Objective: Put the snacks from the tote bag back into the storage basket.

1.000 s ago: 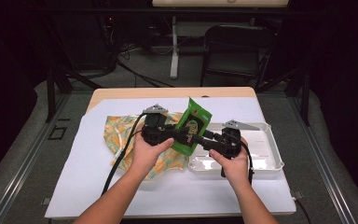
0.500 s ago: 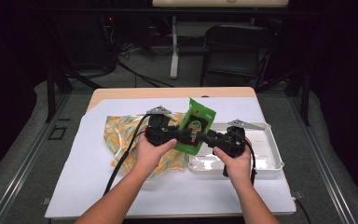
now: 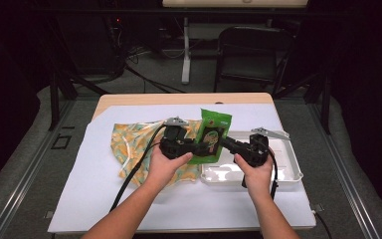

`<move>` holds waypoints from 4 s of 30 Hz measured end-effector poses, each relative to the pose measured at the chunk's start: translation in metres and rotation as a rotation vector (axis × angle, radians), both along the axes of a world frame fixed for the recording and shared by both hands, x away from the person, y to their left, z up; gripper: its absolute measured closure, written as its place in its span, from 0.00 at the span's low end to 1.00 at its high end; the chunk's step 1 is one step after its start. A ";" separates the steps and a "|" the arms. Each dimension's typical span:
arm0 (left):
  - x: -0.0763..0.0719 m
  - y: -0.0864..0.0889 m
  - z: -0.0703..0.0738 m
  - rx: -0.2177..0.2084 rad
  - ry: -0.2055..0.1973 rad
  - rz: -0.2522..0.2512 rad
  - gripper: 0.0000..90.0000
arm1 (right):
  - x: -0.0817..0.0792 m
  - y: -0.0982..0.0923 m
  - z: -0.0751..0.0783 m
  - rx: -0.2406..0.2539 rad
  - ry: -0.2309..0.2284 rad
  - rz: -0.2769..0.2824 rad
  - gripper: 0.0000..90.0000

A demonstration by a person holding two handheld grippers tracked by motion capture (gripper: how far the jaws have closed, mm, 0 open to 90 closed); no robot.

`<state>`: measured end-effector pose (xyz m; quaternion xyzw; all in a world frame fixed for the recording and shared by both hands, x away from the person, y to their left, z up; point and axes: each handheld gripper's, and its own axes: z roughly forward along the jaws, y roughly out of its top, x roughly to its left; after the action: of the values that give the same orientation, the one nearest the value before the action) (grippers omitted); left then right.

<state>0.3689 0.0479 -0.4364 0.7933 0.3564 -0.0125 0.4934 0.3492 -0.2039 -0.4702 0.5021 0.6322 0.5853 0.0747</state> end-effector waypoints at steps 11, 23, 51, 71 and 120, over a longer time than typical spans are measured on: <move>0.001 -0.004 -0.004 0.009 -0.002 -0.005 0.82 | 0.000 -0.007 0.000 -0.005 -0.012 -0.015 0.98; 0.001 -0.008 -0.006 0.014 -0.010 0.006 0.80 | 0.000 -0.010 0.000 -0.017 -0.029 -0.024 0.99; 0.021 -0.027 -0.033 -0.005 0.003 0.010 0.77 | 0.009 -0.024 -0.010 -0.111 -0.013 -0.085 0.99; 0.024 -0.040 -0.052 0.008 0.029 0.004 0.75 | 0.009 -0.032 -0.021 -0.169 0.013 -0.111 0.99; 0.047 -0.046 -0.078 0.074 0.065 0.087 0.76 | 0.028 -0.024 -0.046 -0.216 0.031 -0.172 1.00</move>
<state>0.4160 0.0022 -0.5143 0.7938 0.4068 -0.0037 0.4520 0.3768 -0.2277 -0.5166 0.5524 0.6474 0.4973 0.1684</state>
